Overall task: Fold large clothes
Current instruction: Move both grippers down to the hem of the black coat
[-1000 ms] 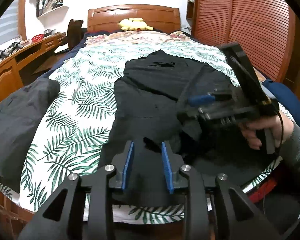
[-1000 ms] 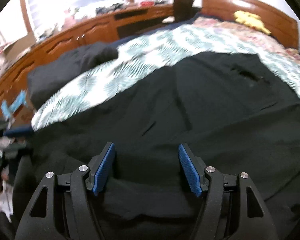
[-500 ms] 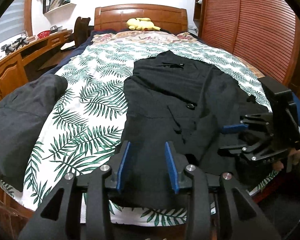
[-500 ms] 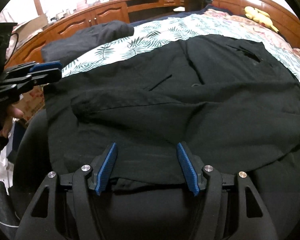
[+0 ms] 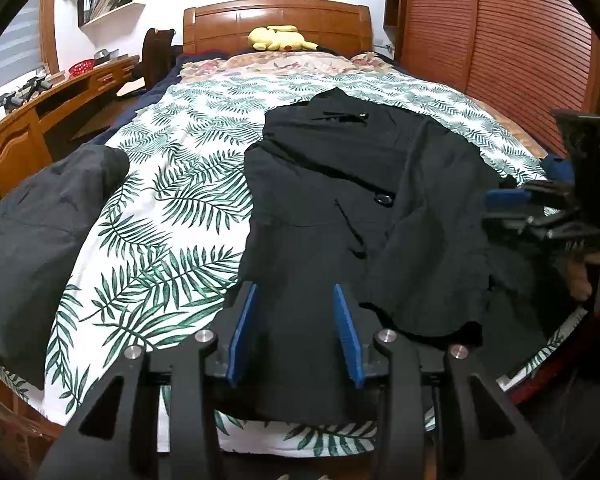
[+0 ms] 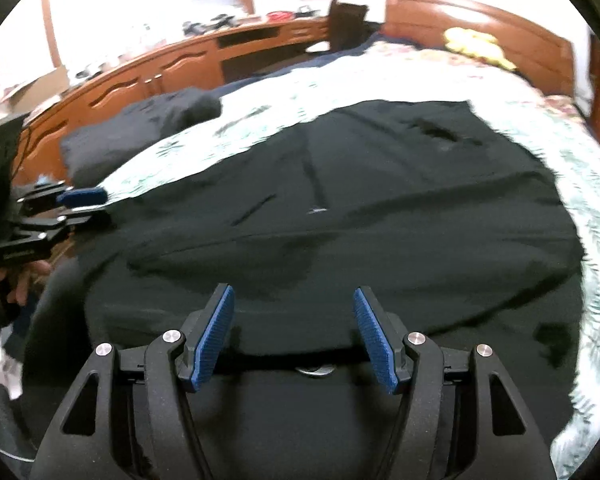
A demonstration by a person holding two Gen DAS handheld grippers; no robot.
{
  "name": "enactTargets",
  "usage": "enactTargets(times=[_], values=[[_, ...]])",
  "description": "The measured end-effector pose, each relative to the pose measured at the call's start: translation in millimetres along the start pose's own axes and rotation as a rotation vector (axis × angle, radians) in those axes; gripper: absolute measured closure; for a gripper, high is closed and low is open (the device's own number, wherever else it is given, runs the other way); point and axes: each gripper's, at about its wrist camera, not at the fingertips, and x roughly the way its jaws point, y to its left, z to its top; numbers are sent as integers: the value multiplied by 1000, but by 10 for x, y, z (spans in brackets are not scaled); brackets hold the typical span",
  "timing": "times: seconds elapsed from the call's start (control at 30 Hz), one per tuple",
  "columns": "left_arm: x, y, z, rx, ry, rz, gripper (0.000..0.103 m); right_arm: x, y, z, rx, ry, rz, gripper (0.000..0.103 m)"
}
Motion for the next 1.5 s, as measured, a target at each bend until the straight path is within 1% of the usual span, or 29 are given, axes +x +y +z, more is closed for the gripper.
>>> enactTargets(times=[0.07, 0.17, 0.3, 0.4, 0.5, 0.63, 0.73, 0.83, 1.0, 1.13, 1.27, 1.37, 1.43, 1.5], values=[[28, 39, -8, -3, 8, 10, 65, -38, -124, -39, 17, -4, -42, 39], [84, 122, -26, -7, 30, 35, 65, 25, -255, -113, 31, 26, -79, 39], [235, 239, -84, -18, 98, 64, 64, 154, -299, -181, 31, 65, -94, 39], [293, 296, -150, -28, 118, 68, 64, 234, -312, -209, 42, 87, -97, 39], [286, 336, -193, -39, 107, 53, 63, 217, -342, -203, 67, 81, -110, 38], [304, 371, -222, -47, 99, 40, 62, 98, -417, -295, 103, 72, -136, 23], [323, 378, -235, -41, 92, 36, 61, -17, -462, -418, 119, 87, -160, 23], [356, 390, -242, -39, 84, 29, 61, -179, -491, -509, 120, 86, -211, 23], [409, 408, -239, -38, 76, 16, 60, -565, -610, -768, 200, 68, -250, 23], [408, 430, -240, -44, 72, 2, 59, -858, -724, -1015, 239, 77, -344, 23], [343, 435, -267, -51, 71, -8, 59, -1042, -870, -1213, 301, 88, -391, 23], [257, 420, -303, -43, 67, -23, 60, -1118, -925, -1300, 333, 86, -402, 23], [131, 435, -344, -63, 26, -41, 60, -1137, -917, -1346, 339, 91, -396, 23], [52, 444, -388, -69, 7, -54, 60, -1139, -884, -1382, 331, 96, -394, 23]])
